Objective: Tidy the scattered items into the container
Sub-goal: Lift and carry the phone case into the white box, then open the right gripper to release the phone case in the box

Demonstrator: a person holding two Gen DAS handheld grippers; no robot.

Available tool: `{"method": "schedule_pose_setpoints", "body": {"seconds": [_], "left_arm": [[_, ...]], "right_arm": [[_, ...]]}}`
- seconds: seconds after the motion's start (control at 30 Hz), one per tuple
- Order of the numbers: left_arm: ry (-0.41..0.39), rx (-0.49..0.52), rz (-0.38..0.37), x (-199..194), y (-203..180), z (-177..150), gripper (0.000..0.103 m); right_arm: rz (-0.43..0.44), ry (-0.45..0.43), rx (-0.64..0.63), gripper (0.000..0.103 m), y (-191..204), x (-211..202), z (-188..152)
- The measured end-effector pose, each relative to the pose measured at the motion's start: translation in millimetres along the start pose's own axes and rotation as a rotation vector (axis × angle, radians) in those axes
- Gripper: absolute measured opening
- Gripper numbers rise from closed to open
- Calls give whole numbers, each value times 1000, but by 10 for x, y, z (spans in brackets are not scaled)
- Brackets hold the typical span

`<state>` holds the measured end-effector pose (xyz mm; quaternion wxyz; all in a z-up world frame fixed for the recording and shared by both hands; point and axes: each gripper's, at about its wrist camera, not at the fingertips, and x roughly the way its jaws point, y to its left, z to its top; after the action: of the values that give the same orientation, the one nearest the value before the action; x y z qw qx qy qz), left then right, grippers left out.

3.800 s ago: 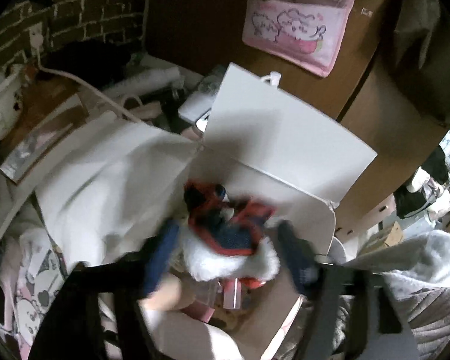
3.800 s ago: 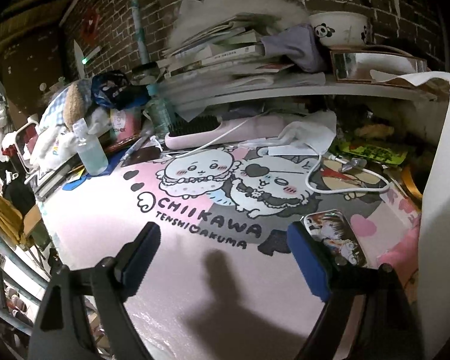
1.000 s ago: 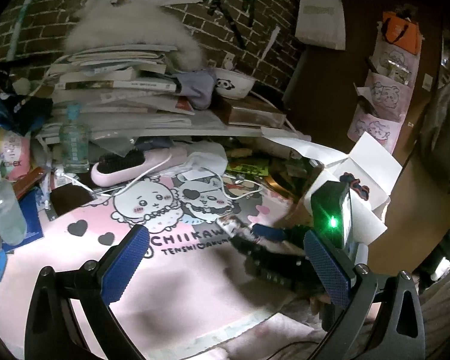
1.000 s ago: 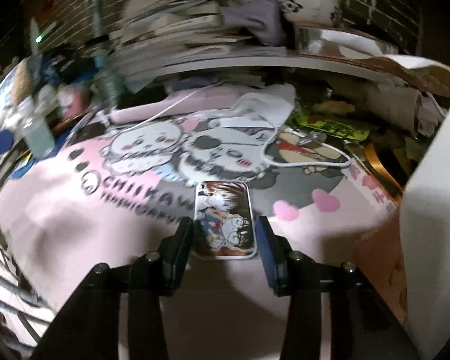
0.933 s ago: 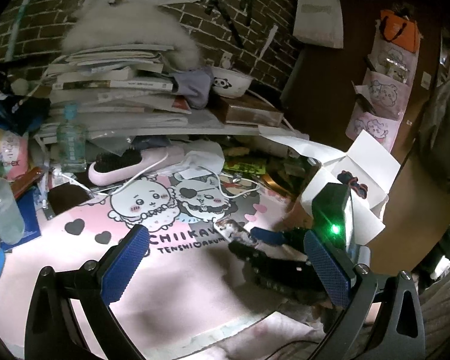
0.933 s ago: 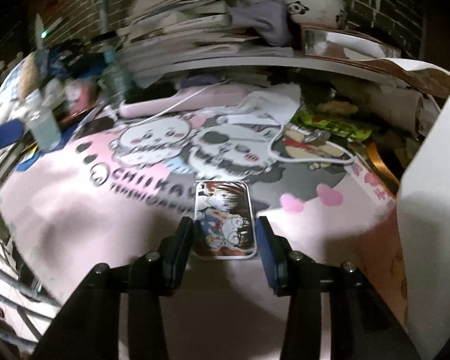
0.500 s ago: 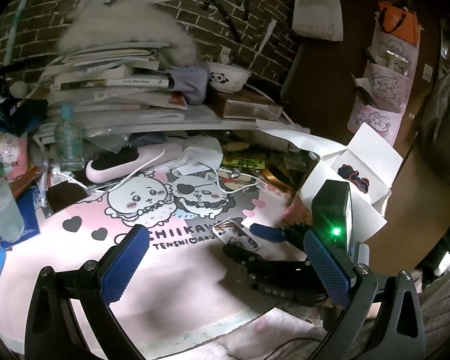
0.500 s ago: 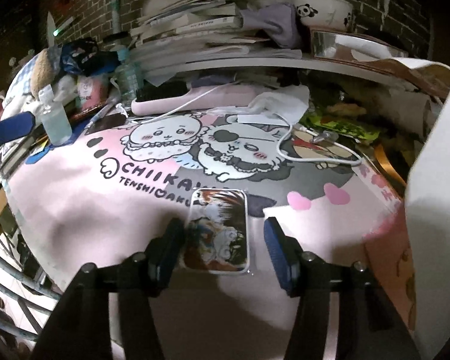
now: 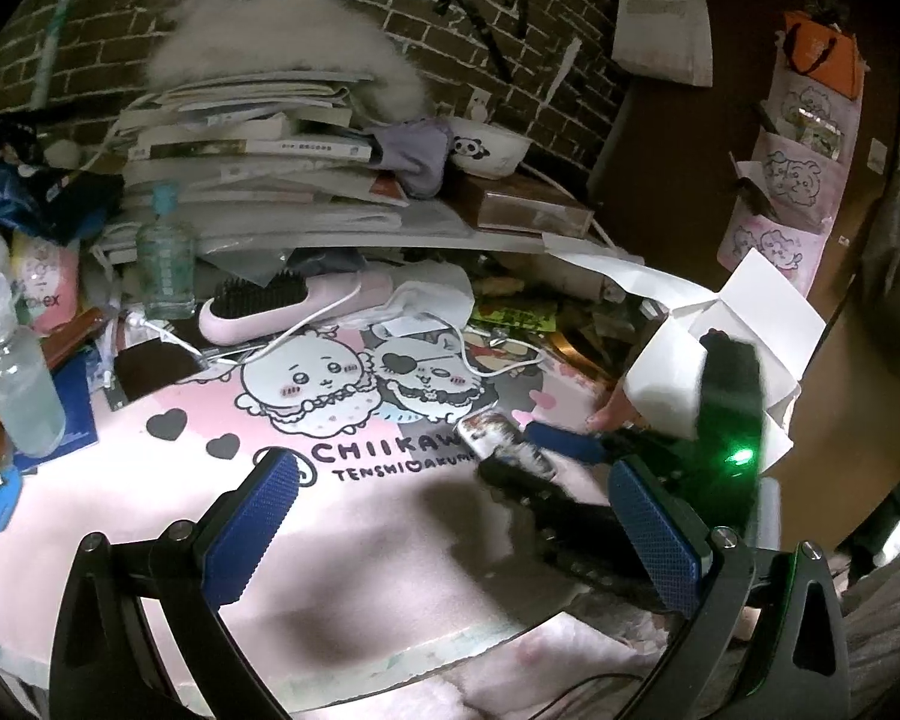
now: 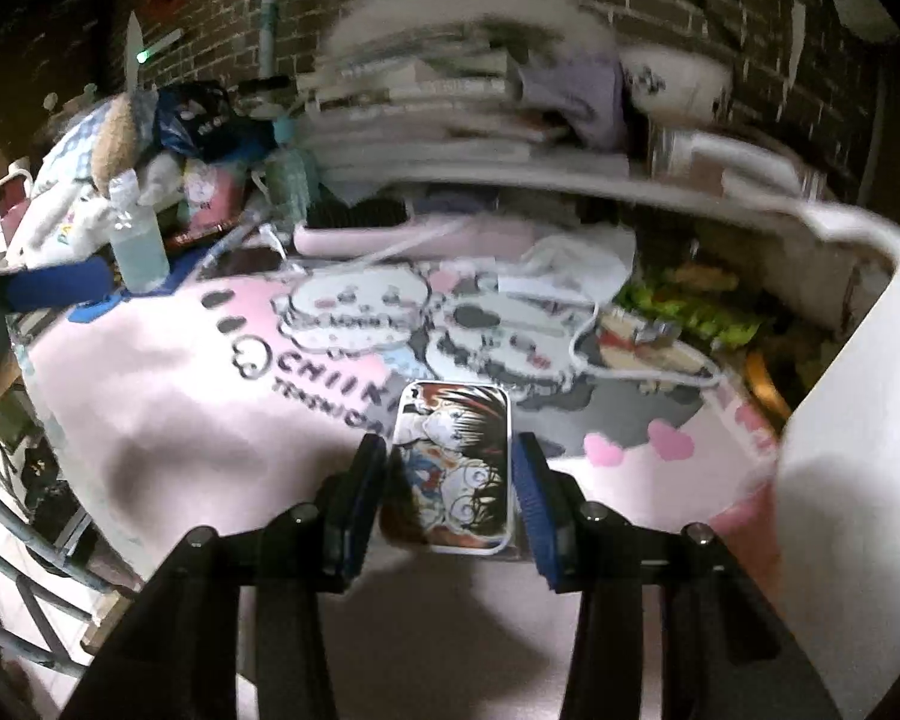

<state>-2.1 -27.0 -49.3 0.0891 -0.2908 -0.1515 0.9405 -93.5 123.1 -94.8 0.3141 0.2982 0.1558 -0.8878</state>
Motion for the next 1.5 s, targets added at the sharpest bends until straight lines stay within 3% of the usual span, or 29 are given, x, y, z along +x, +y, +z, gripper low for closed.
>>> {"method": "schedule_pose_setpoints", "body": {"seconds": [0.33, 0.57, 0.67, 0.87, 1.17, 1.4, 1.5], "left_arm": [[-34, 26, -7, -109, -92, 63, 103], [-19, 66, -38, -46, -307, 111, 103], [-12, 85, -48, 6, -419, 133, 103], [9, 110, -74, 127, -574, 168, 103], [41, 124, -90, 253, -678, 199, 103], [49, 125, -109, 307, -717, 237, 103], [48, 123, -115, 300, -746, 256, 103]], "right_arm": [[-47, -101, 23, 40, -235, -609, 371], [-13, -130, 58, 40, -782, -1170, 470], [27, -68, 106, 40, -1131, -1337, 508], [3, 61, 119, 40, -1592, -1464, 512], [67, 301, 111, 40, -1775, -1173, 457], [12, 374, 45, 41, -1751, -965, 496], [7, 356, 46, 53, -1733, -972, 490]]}}
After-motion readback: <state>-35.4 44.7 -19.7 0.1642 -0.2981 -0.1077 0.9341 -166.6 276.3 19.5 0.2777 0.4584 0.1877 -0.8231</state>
